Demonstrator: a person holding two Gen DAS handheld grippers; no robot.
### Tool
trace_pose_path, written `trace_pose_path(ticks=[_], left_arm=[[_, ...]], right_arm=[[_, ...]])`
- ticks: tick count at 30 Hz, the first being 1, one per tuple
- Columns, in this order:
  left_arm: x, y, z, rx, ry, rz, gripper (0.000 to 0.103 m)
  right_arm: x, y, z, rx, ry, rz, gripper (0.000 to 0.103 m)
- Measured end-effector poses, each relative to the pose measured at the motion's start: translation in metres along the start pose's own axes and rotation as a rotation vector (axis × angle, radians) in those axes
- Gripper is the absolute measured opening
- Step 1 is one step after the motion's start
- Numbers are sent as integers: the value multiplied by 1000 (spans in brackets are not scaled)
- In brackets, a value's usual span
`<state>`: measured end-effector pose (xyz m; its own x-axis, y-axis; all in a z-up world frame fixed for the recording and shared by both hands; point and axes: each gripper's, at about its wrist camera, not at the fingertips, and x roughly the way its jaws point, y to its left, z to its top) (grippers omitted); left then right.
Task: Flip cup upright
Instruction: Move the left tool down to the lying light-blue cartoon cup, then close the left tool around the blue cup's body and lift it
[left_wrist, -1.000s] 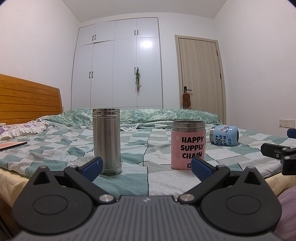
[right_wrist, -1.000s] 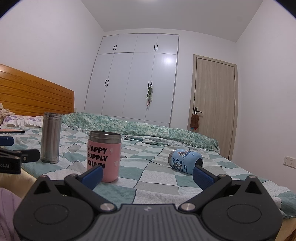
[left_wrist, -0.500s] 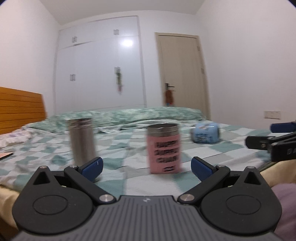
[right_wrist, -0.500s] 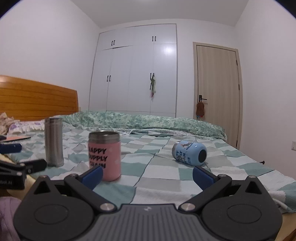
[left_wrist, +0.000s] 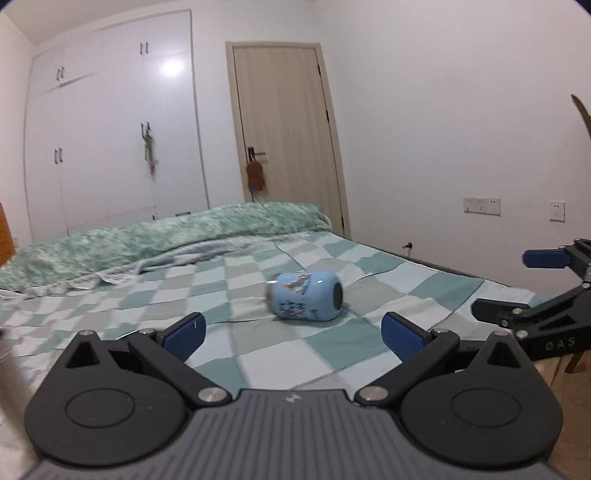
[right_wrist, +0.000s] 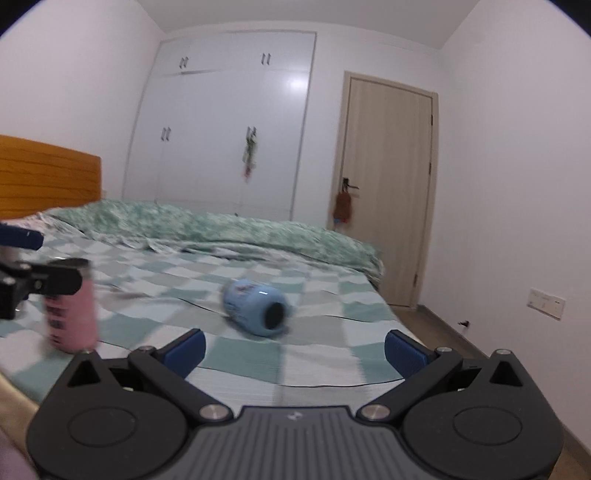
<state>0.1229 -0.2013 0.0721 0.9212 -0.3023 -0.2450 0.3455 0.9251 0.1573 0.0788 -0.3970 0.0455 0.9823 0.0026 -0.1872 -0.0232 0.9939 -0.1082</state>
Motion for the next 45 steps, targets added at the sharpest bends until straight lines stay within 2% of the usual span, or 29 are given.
trace_pose_path(ticks=[4, 8, 12, 20, 25, 28, 30, 32, 34, 39, 40, 42, 45], left_arm=[[56, -15, 10, -25, 90, 19, 103], [117, -17, 19, -108, 201, 32, 103], [169, -10, 28, -173, 231, 39, 103], [257, 15, 27, -162, 314, 47, 103], [288, 29, 43, -123, 335, -71, 103], [303, 27, 53, -104, 349, -87, 103], [312, 28, 57, -160, 379, -80, 103], [321, 29, 59, -238, 419, -65, 103], [325, 23, 61, -271, 443, -31, 103], [339, 6, 57, -331, 525, 138, 103], [339, 5, 56, -336, 520, 159, 103], [338, 5, 52, -348, 506, 176, 103], [338, 13, 50, -363, 524, 161, 103]], right_arm=[[30, -33, 3, -11, 52, -22, 103], [61, -56, 7, -14, 96, -41, 103], [93, -73, 13, -9, 113, -35, 103], [160, -88, 27, -21, 148, 3, 103], [195, -92, 28, -27, 175, 25, 103], [208, -92, 27, -32, 194, 27, 103], [216, -92, 26, -27, 212, 30, 103], [220, -92, 24, -25, 225, 25, 103], [220, -93, 23, -20, 227, 18, 103], [222, -95, 23, -4, 234, -9, 103], [222, -96, 23, 2, 235, -11, 103], [223, -98, 23, 17, 240, -17, 103], [225, -101, 22, 37, 252, -17, 103]])
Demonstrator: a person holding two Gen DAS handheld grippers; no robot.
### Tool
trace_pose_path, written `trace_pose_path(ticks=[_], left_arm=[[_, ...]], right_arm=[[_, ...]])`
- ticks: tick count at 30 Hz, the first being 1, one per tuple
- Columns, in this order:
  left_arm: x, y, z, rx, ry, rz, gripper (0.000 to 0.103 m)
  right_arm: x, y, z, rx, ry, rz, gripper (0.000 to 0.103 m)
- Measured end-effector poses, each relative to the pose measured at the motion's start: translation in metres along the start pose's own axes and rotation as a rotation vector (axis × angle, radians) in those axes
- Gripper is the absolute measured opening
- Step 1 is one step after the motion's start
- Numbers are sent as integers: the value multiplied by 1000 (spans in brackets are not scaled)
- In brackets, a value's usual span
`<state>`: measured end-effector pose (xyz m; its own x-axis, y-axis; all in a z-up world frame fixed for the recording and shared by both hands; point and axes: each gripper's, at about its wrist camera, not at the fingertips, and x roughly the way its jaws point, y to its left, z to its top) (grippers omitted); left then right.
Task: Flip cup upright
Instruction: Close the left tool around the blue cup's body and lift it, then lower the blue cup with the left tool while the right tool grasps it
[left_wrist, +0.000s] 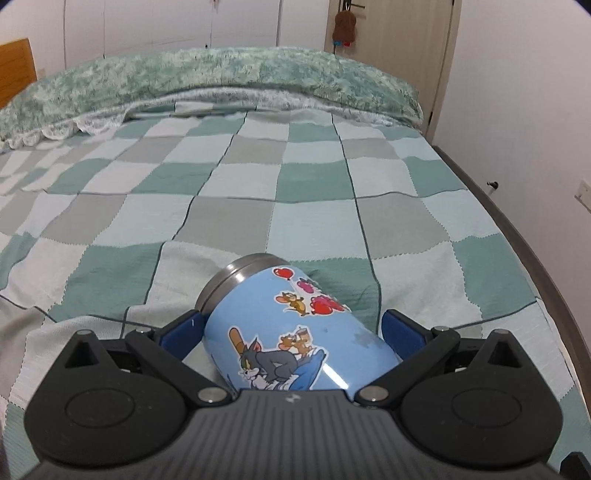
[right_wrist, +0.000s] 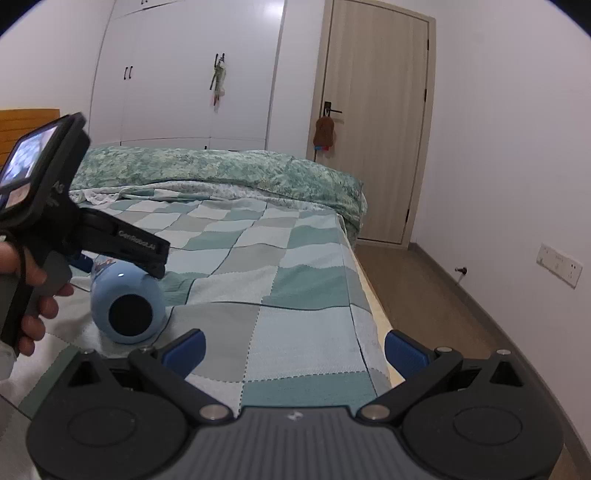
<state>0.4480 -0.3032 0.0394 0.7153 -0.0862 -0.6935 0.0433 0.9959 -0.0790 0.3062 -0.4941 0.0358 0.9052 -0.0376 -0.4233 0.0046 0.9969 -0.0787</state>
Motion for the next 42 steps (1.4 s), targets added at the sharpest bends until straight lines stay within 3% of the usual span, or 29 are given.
trace_pose_path(ticks=[7, 10, 13, 16, 17, 18, 20, 24, 27, 34, 38, 42], left_arm=[[-30, 37, -8, -4, 75, -46, 103], [-35, 53, -10, -60, 125, -87, 103], [-21, 55, -9, -110, 154, -122, 103], [9, 39, -8, -109, 208, -107, 102], [21, 33, -10, -91, 224, -97, 92], [25, 30, -13, -81, 218, -94, 86], [19, 26, -18, -14, 152, -71, 85], [2, 36, -27, 39, 128, -131, 85], [-25, 48, -29, 68, 47, -165, 85], [-94, 74, -45, 113, -51, -236, 85], [-144, 89, -73, 148, -112, -270, 85], [-180, 102, -113, 162, -138, -253, 85]], right_arm=[[-8, -2, -1, 22, -6, 17, 103], [-8, 0, -2, 17, -2, 23, 103], [-8, 4, -1, 13, -3, 30, 103], [-12, 8, 0, 15, -12, 38, 103], [-13, 9, 1, 15, -13, 37, 103], [-14, 10, 1, 17, -11, 33, 103], [-18, 10, 0, 19, -9, 30, 103], [-25, 9, -4, 1, -4, 16, 103], [-29, 11, -3, 16, 3, 11, 103], [-67, 38, 4, 17, -28, 31, 103], [-100, 60, 7, 11, -50, 45, 103], [-130, 85, 4, -3, -54, 59, 103]])
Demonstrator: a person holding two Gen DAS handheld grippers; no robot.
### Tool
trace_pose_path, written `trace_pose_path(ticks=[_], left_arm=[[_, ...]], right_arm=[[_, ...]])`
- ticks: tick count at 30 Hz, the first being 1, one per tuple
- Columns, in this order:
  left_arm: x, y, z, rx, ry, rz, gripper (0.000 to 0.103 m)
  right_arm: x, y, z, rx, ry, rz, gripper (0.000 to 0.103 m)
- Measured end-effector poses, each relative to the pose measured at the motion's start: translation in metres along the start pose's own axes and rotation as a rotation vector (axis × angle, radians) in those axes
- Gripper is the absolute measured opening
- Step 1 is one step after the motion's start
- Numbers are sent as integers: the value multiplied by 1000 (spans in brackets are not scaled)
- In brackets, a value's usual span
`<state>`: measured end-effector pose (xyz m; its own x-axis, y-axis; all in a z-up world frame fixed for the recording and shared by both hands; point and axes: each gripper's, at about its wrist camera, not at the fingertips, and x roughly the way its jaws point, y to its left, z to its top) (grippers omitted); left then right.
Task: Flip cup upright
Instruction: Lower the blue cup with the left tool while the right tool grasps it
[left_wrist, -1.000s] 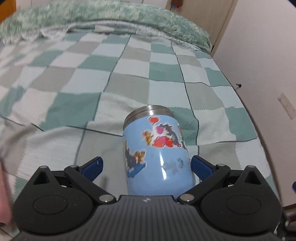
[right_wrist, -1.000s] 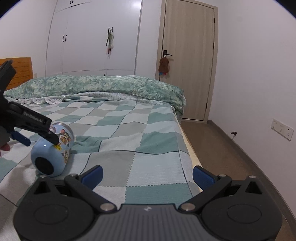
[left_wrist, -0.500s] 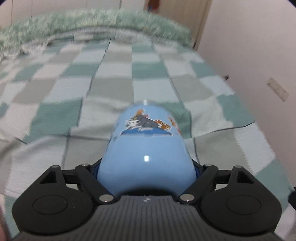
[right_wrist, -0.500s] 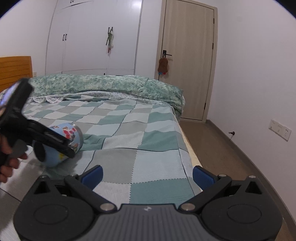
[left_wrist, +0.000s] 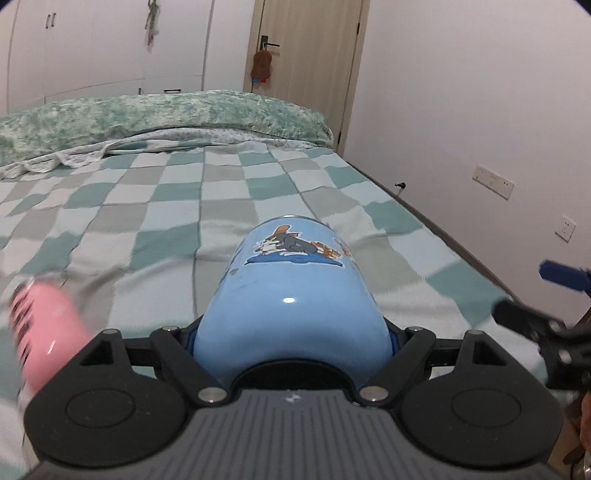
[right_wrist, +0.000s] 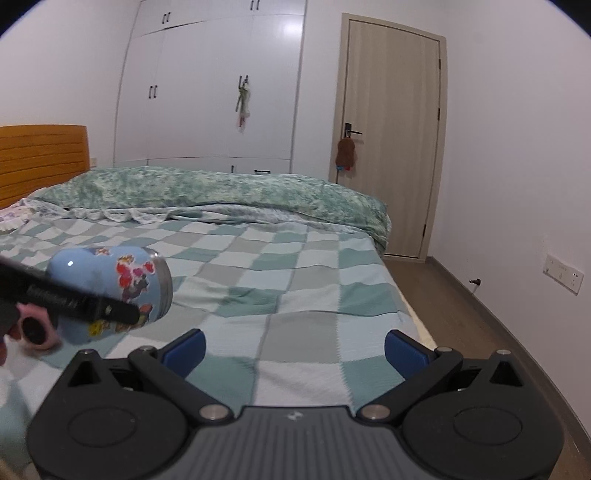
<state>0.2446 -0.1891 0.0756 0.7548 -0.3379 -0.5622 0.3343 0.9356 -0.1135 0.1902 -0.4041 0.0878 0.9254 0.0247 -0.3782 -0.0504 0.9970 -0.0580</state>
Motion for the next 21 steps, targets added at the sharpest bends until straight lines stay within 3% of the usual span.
trace_pose_path(ticks=[4, 9, 12, 14, 16, 21], left_arm=[[-15, -2, -37, 0, 21, 27, 85], [1, -2, -81, 19, 80, 91, 85], [2, 1, -90, 11, 84, 90, 85], [-1, 6, -86, -13, 115, 68, 86], [-9, 14, -84, -51, 122, 30, 103], [-58, 34, -81, -46, 26, -47, 103]], right_arm=[[-23, 22, -12, 13, 11, 21, 103], [-45, 42, -32, 28, 28, 33, 103], [-54, 51, -41, 37, 36, 37, 103], [-57, 54, -45, 42, 41, 41, 103], [-61, 55, -46, 46, 46, 42, 103], [-75, 56, -42, 52, 27, 52, 103]])
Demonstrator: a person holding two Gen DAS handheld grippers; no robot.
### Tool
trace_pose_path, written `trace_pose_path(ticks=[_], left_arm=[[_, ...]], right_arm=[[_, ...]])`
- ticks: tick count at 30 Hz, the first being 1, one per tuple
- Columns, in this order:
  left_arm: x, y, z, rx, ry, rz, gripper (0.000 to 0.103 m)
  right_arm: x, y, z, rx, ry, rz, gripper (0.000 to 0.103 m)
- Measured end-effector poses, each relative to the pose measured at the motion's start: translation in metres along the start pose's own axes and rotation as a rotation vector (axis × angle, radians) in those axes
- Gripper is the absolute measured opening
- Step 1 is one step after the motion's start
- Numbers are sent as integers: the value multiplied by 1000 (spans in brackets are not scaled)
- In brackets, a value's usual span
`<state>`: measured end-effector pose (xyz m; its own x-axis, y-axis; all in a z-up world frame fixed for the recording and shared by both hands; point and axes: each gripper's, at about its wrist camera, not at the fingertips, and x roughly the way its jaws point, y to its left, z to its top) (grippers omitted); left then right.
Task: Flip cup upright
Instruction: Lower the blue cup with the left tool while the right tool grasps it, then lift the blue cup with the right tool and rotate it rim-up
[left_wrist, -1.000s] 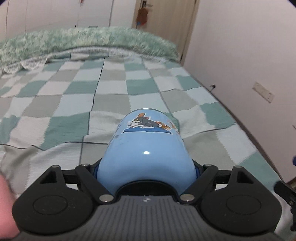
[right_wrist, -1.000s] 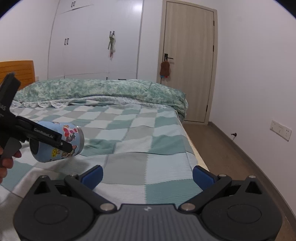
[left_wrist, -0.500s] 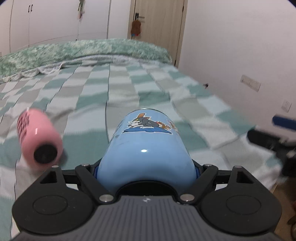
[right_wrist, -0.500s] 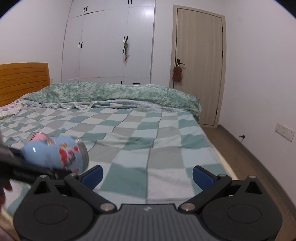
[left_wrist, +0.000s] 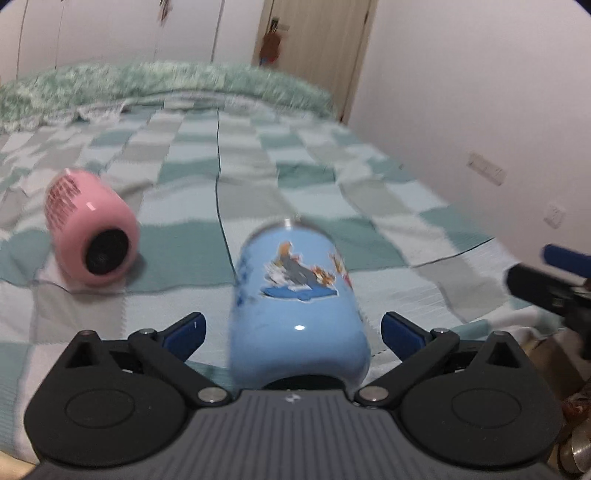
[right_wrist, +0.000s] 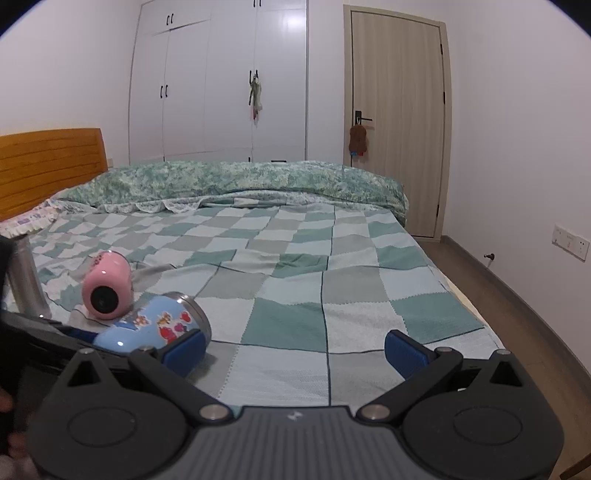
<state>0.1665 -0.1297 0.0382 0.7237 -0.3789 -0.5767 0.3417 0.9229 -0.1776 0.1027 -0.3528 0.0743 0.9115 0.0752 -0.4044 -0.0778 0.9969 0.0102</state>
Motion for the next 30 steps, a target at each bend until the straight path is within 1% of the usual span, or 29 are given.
trace_pose_path(ticks=[4, 6, 10, 16, 23, 27, 30], left_arm=[[-31, 20, 4, 31, -44, 12, 103], [-44, 34, 5, 41, -62, 33, 103], [-60, 62, 6, 61, -71, 93, 103], [-76, 98, -3, 61, -74, 135, 103], [-76, 118, -11, 61, -68, 145, 103], [-75, 128, -14, 47, -71, 135, 103], [-73, 132, -15, 33, -69, 132, 103]], right_arm=[[-3, 7, 6, 3, 2, 22, 103], [1, 17, 10, 2, 13, 40, 103], [15, 39, 17, 13, 51, 83, 103], [43, 76, 27, 34, 129, 131, 103], [87, 102, 32, 103, 275, 140, 103], [114, 104, 35, 155, 365, 124, 103], [136, 99, 36, 228, 456, 141, 103]])
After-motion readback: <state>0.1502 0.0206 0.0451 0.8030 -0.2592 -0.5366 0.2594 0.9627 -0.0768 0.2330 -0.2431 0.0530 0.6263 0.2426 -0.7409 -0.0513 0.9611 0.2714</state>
